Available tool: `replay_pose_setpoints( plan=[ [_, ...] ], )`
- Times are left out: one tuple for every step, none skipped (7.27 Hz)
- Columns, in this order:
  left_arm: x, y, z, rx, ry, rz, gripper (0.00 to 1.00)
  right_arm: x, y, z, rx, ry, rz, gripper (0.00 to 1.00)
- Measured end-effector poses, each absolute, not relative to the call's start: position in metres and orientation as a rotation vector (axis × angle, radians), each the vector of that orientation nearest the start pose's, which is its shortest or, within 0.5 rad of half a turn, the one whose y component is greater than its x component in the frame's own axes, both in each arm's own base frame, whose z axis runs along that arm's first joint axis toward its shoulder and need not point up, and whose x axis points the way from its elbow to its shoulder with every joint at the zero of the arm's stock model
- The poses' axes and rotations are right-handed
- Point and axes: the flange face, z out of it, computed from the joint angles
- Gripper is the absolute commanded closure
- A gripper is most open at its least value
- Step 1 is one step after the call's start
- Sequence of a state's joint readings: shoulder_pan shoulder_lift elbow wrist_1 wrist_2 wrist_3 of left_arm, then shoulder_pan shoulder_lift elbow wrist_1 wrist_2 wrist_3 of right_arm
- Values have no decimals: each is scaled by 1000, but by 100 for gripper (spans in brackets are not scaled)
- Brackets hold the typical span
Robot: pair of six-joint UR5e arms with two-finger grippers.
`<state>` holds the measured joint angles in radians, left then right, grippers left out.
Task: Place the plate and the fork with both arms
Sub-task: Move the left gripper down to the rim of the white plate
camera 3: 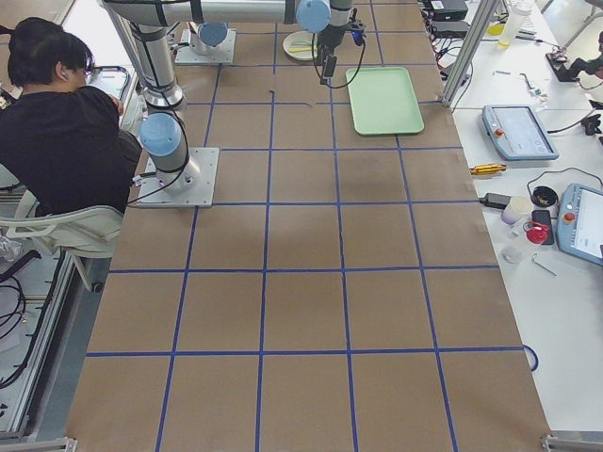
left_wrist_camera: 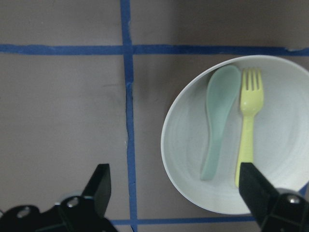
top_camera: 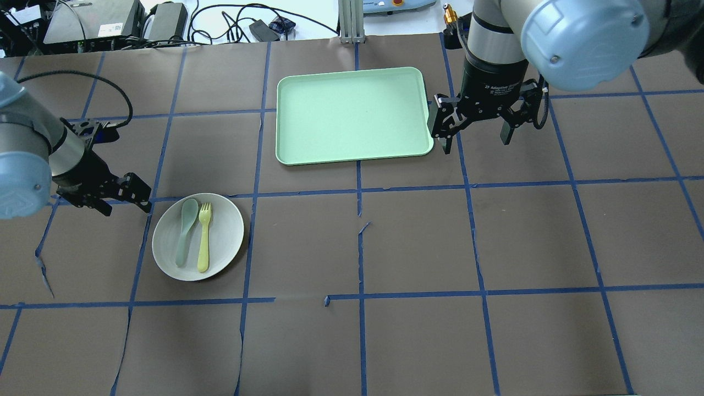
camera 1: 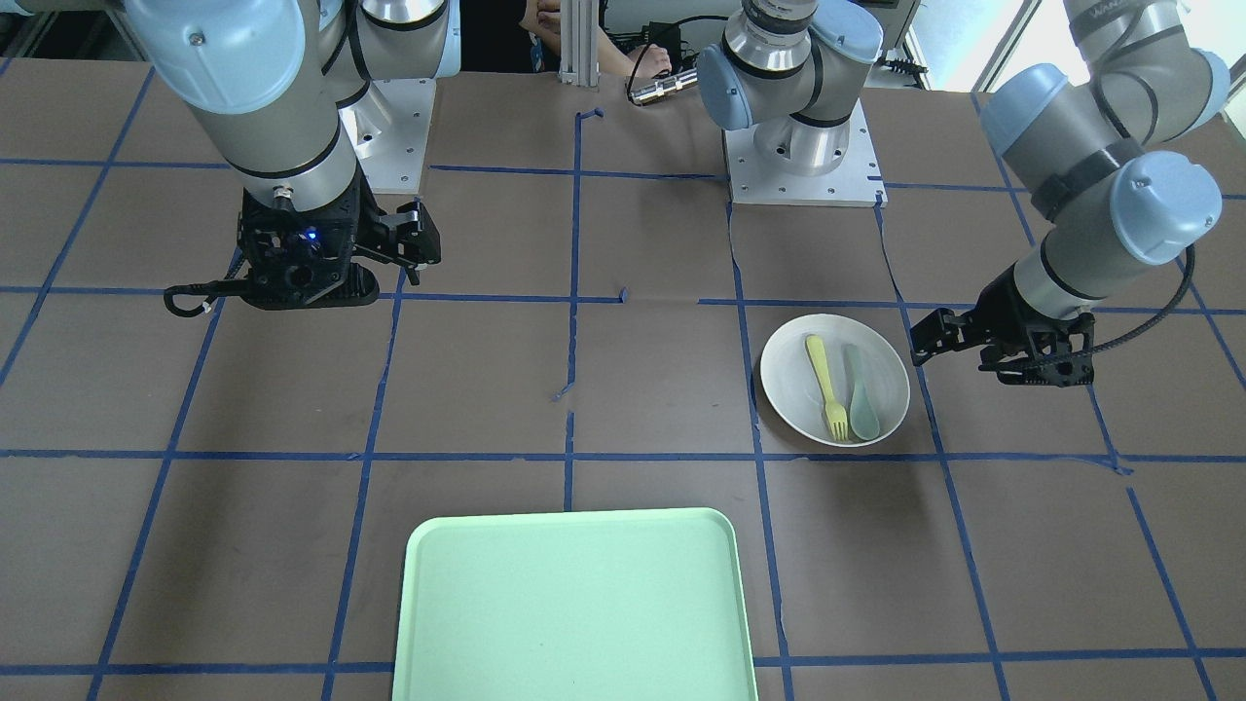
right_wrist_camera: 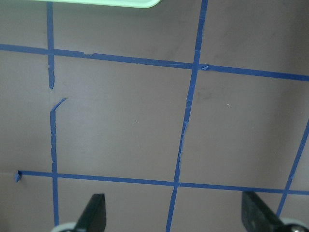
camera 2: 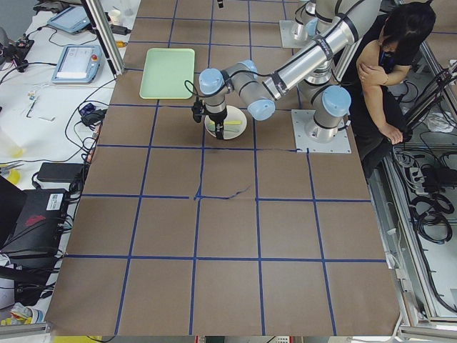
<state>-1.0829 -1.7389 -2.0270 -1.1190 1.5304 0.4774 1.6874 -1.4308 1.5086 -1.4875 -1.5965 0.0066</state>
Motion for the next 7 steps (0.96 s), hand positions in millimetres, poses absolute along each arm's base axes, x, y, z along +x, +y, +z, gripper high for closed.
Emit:
replay_pose_setpoints(
  plan=[
    [101, -474, 216, -25, 3277, 268, 28, 192, -514, 438, -180, 3164, 254, 0],
    [100, -472, 201, -28, 3297, 310, 33, 191, -514, 438, -182, 3166, 257, 0],
    [100, -472, 189, -29, 3315, 342, 42, 191, -514, 436, -181, 3166, 261, 0],
    [99, -473, 179, -29, 3332, 364, 69, 191, -513, 433, -179, 3167, 268, 0],
    [99, -474, 172, -26, 3339, 382, 100, 191, -512, 429, -180, 3170, 274, 0],
    [100, -475, 169, -24, 3341, 394, 100, 191, -512, 426, -182, 3171, 277, 0],
    [100, -476, 168, -23, 3341, 395, 100, 190, -511, 424, -183, 3171, 280, 0]
  ],
)
